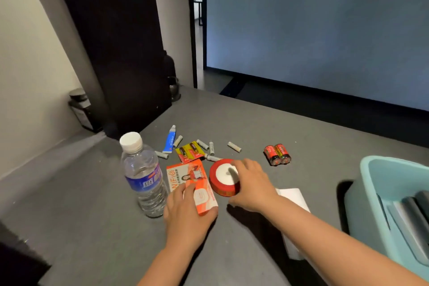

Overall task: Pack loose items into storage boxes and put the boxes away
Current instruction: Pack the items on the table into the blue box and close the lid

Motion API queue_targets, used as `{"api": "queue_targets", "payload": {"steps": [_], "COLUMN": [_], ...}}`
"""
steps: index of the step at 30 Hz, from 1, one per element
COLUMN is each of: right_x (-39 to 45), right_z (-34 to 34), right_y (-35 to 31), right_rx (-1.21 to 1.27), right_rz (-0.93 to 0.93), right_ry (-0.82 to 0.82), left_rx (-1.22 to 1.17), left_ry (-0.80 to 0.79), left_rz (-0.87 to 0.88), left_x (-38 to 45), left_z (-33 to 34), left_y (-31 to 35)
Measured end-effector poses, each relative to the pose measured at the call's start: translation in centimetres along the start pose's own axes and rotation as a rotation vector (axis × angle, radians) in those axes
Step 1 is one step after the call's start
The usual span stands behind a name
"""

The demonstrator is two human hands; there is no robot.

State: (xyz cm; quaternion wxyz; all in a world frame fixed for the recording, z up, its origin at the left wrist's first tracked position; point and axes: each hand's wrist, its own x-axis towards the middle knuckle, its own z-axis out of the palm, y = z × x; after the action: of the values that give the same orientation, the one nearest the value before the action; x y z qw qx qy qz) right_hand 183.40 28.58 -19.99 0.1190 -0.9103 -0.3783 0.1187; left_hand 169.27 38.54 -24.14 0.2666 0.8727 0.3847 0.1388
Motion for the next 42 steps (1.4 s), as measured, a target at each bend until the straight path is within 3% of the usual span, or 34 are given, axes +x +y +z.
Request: {"api": "queue_targets", "payload": {"steps": [4, 8, 10, 13, 20, 24, 28, 33, 37, 42], "right_x": [4.2, 5.3, 4.6, 2.2, -8.2, -15.4, -20.1, -21.3, -20.2, -16.7], "right_z": [1.6, 1.7, 1.2, -0.5, -7.5, -10.8, -13.4, -13.4, -13.1, -12.4], "right_y": [0.5, 1.0, 1.0, 1.1, 2.7, 6.0, 11.6, 18.8, 22.0, 23.3], "right_rx": [0.006, 0.063, 0.076, 0.114, 0.310, 0.362, 0.253, 0.105, -0.200, -0.516], "right_rz": [0.077, 0.004, 0.021, 0.086, 0.036, 0.127, 0.292, 0.492, 0.478, 0.309], "right_ry": [-0.128, -0.174, -0.129, 0.005, 0.263, 0.353, 0.422, 0.347, 0.249, 0.058], "left_rx": [0.172, 0.241, 0.223, 0.202, 0.070, 0.009, -0.131, -0.260, -0.316, -0.362], "left_ry": [0.030, 0.082, 0.102, 0.001, -0.037, -0.023, 0.053, -0.032, -0.097, -0.145], "left_rz": [-0.020, 0.017, 0.034, -0.010, -0.078, 0.080, 0.196, 0.464, 0.568, 0.613], "left_x": [0.4, 0.9, 1.0, 1.3, 2.1, 1.4, -1.5, -6.4, -8.5, -9.5], "left_z": [1.7, 3.0, 3.2, 3.2, 2.6, 2.1, 0.7, 1.2, 2.8, 3.6], "left_y": [0.4, 0.7, 1.0, 1.5, 2.7, 3.7, 9.6, 16.8, 20.5, 22.6]}}
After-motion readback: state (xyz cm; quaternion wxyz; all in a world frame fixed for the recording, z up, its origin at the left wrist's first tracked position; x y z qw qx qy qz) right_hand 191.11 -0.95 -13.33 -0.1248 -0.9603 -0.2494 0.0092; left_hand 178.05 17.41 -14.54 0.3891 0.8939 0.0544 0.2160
